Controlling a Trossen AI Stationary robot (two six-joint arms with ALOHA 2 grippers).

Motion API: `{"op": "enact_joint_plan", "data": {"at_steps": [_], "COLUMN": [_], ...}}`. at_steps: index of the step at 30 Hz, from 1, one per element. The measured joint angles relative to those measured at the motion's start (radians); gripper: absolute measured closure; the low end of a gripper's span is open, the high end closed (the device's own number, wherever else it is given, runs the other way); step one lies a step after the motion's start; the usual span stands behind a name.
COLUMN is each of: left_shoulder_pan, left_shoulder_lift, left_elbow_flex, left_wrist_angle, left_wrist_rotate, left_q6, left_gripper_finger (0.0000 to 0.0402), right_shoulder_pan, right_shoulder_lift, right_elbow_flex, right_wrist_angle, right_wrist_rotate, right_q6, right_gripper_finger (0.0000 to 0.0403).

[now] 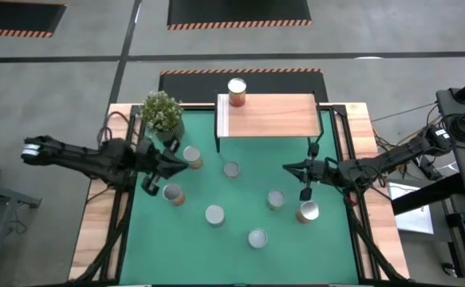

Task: Pick and place cans onto a shelf
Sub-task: Put the canned green beans on the shelf

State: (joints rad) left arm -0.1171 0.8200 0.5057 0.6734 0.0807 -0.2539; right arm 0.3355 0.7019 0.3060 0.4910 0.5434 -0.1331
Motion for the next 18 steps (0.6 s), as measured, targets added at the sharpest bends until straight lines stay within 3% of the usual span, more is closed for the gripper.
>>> {"op": "enact_joint_plan", "data": {"at_steps": [4, 9, 12, 16, 18], "left_shoulder_pan": [-0.02, -0.02, -0.019, -0.011, 0.005], "left_shoulder_lift": [0.054, 0.104, 0.141, 0.21, 0.254], "left_elbow_flex": [0.082, 0.204, 0.286, 0.398, 0.45], "left_wrist_angle": [-0.143, -0.46, -0.717, -1.113, -1.29], "left_wrist_rotate": [-0.048, -0.141, -0.218, -0.424, -0.477], "left_q6": [-0.018, -0.08, -0.123, -0.168, -0.172], "left_gripper_finger": [0.0402, 0.0402, 0.0402, 0.0402, 0.0402], "right_shoulder_pan": [0.0, 0.0, 0.0, 0.0, 0.0], "right_shoulder_lift": [-0.036, -0.058, -0.06, -0.055, -0.048], "right_elbow_flex": [-0.023, -0.039, -0.037, -0.011, -0.001], "right_wrist_angle": [0.001, 0.0, 0.0, 0.001, -0.004], "right_wrist_rotate": [0.0, 0.002, 0.003, 0.0, -0.009], "right_q6": [0.003, 0.003, 0.009, 0.018, 0.019], "right_gripper_finger": [0.0394, 0.0394, 0.0394, 0.0394, 0.0394]}}
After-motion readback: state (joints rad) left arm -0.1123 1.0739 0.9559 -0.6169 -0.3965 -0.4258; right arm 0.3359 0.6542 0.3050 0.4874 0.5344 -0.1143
